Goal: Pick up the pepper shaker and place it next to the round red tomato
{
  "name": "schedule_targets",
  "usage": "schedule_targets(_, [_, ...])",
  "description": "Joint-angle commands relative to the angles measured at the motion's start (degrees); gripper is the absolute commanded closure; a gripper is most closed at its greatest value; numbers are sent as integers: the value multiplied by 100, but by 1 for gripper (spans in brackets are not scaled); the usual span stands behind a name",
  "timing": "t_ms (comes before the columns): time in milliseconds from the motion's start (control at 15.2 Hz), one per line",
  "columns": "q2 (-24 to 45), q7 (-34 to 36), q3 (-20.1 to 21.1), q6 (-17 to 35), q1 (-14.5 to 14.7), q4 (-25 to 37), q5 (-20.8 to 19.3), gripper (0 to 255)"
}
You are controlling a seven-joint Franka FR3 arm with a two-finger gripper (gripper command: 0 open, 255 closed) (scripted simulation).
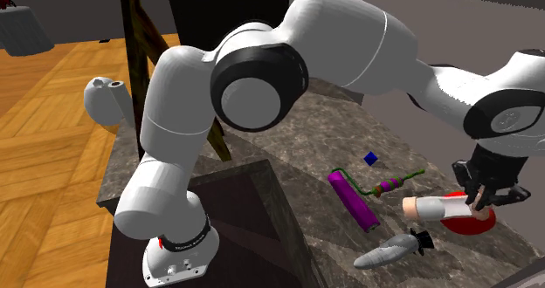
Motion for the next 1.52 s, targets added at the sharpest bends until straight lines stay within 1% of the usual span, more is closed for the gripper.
schedule_targets(0, [17, 16, -4, 129, -3, -109, -10, 255])
schedule_targets(198, [19, 13, -4, 111, -3, -92, -9, 255])
schedule_targets(264, [19, 13, -4, 111, -3, -92, -9, 0])
schedule_targets(396, [-657, 1355, -142, 1662, 51, -1631, 220, 0])
schedule_targets(462, [-883, 2100, -243, 2429, 150, -2271, 249, 0])
schedule_targets(528, [-1032, 2943, -386, 3188, 311, -2829, 182, 0])
schedule_targets(594, [-1102, 3940, -624, 3928, 574, -3297, -30, 0])
schedule_targets(660, [-1101, 4730, -897, 4406, 858, -3556, -278, 0])
schedule_targets(792, [-932, 4692, -927, 4491, 875, -3472, -221, 0])
schedule_targets(1122, [-511, 4648, -897, 4682, 815, -3238, -151, 0])
schedule_targets(1452, [-463, 4644, -892, 4702, 806, -3209, -144, 0])
